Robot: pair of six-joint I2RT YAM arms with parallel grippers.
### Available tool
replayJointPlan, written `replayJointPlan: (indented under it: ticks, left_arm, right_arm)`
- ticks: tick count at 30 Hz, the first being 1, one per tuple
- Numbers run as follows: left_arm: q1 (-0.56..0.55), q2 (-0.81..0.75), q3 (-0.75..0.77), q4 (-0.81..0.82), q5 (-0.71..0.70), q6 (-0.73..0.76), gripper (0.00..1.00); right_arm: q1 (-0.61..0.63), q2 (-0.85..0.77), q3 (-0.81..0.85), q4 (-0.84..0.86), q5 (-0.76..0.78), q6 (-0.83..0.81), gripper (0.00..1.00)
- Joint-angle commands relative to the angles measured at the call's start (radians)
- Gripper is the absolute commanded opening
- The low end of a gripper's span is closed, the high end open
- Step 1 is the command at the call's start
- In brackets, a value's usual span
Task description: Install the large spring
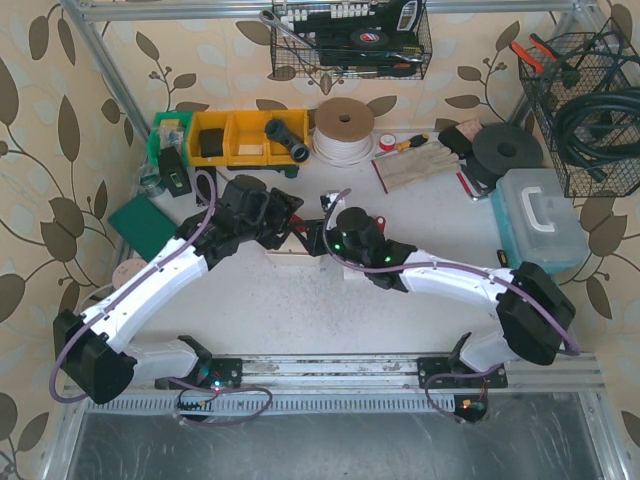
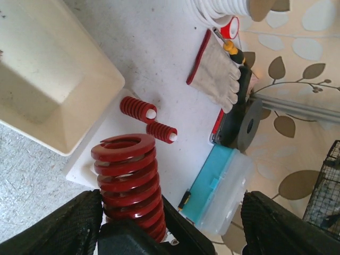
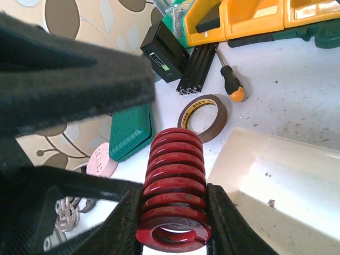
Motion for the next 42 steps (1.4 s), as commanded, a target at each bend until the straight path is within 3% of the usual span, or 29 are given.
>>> replayJointPlan:
  ticks: [1, 5, 11, 15, 25, 32, 42]
  left_arm:
    - [-0.007, -0.007, 0.086, -0.038, -0.027, 0.084, 0.75]
    - [-0.007, -0.007, 0.141, -0.111, -0.055, 0.218, 0.77]
    - [-0.007, -0.048, 0.127, -0.136, -0.057, 0.594, 0.77]
    - [-0.008, -0.048, 0.109, -0.234, -0.063, 0.736, 0.76]
    - [-0.095, -0.096, 0.007, -0.227, -0.173, 0.775, 0.72]
    - [-0.154, -0.035, 0.136, -0.316, -0.270, 0.851, 0.72]
    - [-0.163, -0.118, 0.056, -0.266, -0.317, 0.877, 0.69]
  right_arm:
    - [-0.005, -0.075, 0.008, -0.081, 0.008, -0.051, 0.00]
    - [-0.018, -0.149, 0.002, -0.212, 0.017, -0.081, 0.00]
    - [-0.025, -0.296, 0.014, -0.463, 0.050, -0.146, 0.00]
    - [-0.035, -0.380, 0.036, -0.630, 0.067, -0.182, 0.00]
    - [-0.056, -0.454, 0.158, -0.945, 0.063, -0.260, 0.00]
    - [-0.088, -0.452, 0.223, -1.013, 0.040, -0.302, 0.00]
    - [-0.111, -0.421, 0.261, -1.115, 0.010, -0.363, 0.00]
